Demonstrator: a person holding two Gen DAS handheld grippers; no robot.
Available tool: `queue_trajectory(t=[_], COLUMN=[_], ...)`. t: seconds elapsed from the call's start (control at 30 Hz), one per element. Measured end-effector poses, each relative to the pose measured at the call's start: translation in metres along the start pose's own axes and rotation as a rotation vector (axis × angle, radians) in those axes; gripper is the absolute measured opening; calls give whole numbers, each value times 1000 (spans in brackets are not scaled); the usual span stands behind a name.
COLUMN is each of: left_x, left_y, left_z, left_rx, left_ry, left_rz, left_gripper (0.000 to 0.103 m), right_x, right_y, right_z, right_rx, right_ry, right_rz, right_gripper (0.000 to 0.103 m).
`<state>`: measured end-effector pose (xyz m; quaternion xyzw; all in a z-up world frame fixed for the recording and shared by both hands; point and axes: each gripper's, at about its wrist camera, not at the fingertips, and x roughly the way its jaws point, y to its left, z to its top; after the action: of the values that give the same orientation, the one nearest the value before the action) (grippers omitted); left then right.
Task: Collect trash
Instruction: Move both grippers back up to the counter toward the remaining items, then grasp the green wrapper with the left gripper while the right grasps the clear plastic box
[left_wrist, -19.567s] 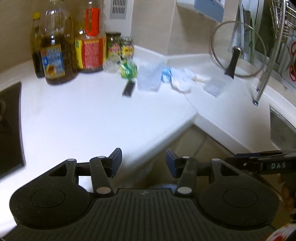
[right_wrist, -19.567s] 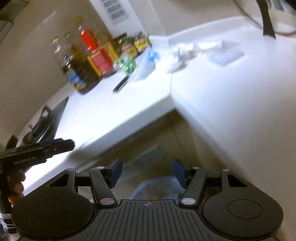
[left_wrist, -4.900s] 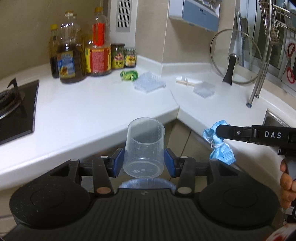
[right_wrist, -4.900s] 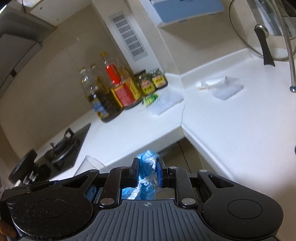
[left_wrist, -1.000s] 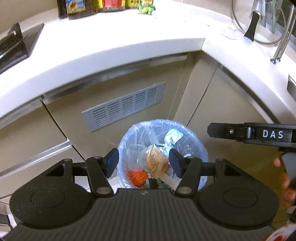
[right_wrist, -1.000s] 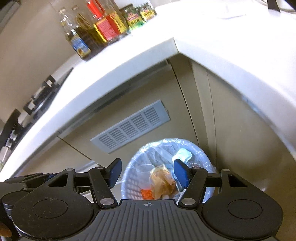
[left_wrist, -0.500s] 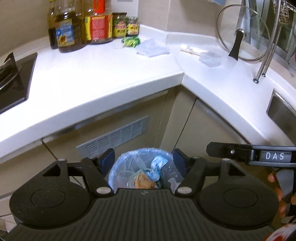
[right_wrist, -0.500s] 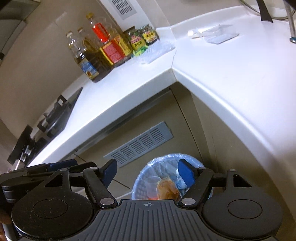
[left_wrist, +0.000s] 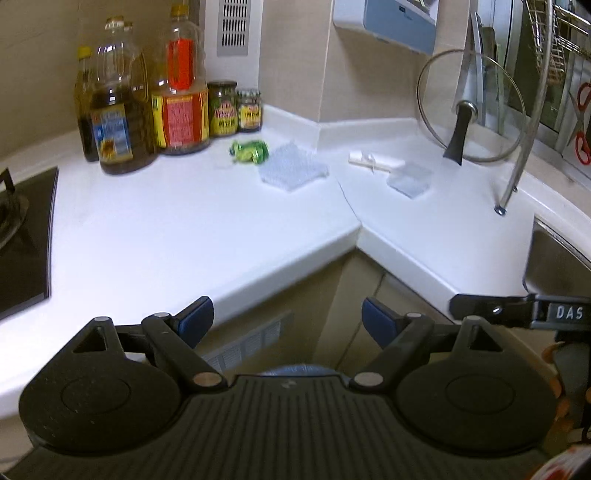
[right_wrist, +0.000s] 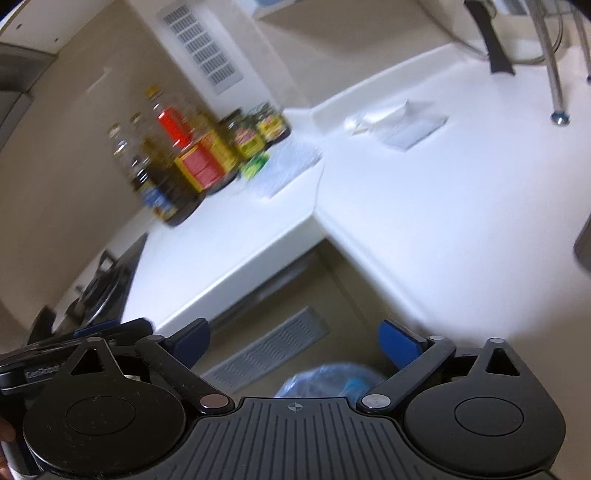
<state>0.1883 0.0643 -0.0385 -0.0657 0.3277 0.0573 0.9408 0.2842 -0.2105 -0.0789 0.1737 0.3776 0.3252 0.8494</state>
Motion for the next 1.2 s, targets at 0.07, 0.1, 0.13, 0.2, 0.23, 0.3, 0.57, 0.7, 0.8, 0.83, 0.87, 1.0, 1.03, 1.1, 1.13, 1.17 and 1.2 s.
queue_trajectory(t=[0.07,0.1,0.13,0.2,0.23,0.3,0.57,0.7,0.8,0.83,0.87,1.0,1.03,1.1,1.13,1.17,1.2], left_x=[7,11,15,24,28,36,68,85,99,103,108,127,132,141,144,148,152], left_y=[8,12,17,25,29,36,57,61,61,62,61,61,61,62,62,62,62], left_z=[11,16,22,32,37,46,76,89,100,104,107,120,123,127,129,131,133], left_rx=[4,3,2,-1,0,4,22,34,47,50,54,71,73,75,76,80,84], left_ry=[-9,-14,-19,-27,-30,-36,-41,-44,-45,-46,-48,-52,-51,-47,-46,-45,-44], left_rz=[1,3,2,0,2,2,-8,-19,-27,-31,-35,-46,-48,-56,-58,-60,-61], left_gripper=[86,86,86,86,86,86,87,87,87,87,87,87,87,86,87,87,87], right_x=[3,5,7,10,12,15,32,49,63,68,73,96,101,111,116,122,126], right_y=[-3,-4,-5,-8,-11,-16,-27,-30,-31,-31,-31,-32,-33,-34,-34,-36,-37], right_z=[11,17,22,33,40,50,82,102,118,123,128,146,149,157,160,163,166], right_rx=[7,10,11,12,15,25,32,34,35,34,32,21,21,20,23,27,31], right_ry=[-25,-36,-49,-76,-89,-109,-153,-157,-159,-157,-159,-162,-164,-168,-165,-165,-167], right_rz=[-25,-41,-58,-93,-113,-145,-273,-322,-348,-355,-360,-391,-397,-411,-423,-433,-439], right_gripper=[101,102,102,102,102,102,102,102,102,102,102,102,102,102,102,102,102])
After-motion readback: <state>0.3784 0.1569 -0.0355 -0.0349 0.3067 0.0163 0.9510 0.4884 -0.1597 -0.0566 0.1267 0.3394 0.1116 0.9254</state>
